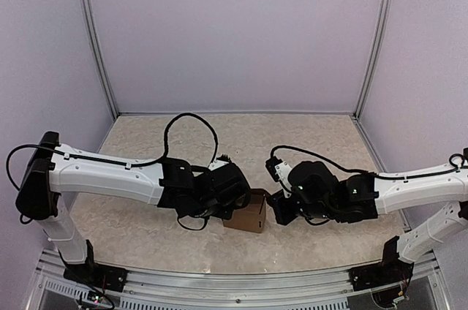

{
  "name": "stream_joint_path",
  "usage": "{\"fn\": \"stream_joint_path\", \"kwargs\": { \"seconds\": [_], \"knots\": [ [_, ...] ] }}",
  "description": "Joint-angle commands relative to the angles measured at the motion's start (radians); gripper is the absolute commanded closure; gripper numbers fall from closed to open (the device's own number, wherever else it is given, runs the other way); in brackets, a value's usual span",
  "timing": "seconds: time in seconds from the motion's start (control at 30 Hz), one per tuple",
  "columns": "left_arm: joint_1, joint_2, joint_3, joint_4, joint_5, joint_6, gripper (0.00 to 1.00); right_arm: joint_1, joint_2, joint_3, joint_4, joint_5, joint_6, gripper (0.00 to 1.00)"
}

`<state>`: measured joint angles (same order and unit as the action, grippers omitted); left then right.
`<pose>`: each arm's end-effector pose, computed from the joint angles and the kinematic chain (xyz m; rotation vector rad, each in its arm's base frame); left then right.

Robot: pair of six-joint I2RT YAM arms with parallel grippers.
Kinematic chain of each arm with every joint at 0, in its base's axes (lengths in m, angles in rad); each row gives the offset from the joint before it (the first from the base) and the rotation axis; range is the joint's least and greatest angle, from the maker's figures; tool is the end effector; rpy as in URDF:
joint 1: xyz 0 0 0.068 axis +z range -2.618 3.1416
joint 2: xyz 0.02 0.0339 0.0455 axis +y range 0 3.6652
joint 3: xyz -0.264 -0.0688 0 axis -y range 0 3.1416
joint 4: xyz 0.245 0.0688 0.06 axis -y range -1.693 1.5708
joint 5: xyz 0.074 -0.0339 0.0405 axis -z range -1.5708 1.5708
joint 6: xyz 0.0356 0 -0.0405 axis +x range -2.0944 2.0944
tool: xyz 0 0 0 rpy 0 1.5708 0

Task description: Fold the paper box

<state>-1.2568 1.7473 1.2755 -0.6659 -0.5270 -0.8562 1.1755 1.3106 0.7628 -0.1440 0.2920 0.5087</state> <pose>0.1269 -0.3329 0.2204 0.3484 2.4538 -0.1456 0.1156 0.2505 0.2233 -0.5993 2.2137 0.5785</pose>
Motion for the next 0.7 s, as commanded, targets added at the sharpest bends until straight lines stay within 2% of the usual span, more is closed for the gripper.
{"fn": "stream_joint_path", "kwargs": {
  "seconds": [0.0, 0.3, 0.67],
  "knots": [
    [-0.009, 0.063, -0.01, -0.081, 0.034, -0.001, 1.0, 0.004, -0.038, 0.044, 0.014, -0.052, 0.138, 1.0],
    [-0.019, 0.076, 0.006, -0.095, 0.01, 0.002, 1.0, -0.037, -0.041, 0.031, 0.054, -0.121, 0.307, 1.0],
    [-0.021, 0.087, 0.019, -0.1, 0.003, 0.004, 1.0, -0.056, -0.026, 0.008, 0.107, -0.125, 0.463, 1.0]
  ]
}}
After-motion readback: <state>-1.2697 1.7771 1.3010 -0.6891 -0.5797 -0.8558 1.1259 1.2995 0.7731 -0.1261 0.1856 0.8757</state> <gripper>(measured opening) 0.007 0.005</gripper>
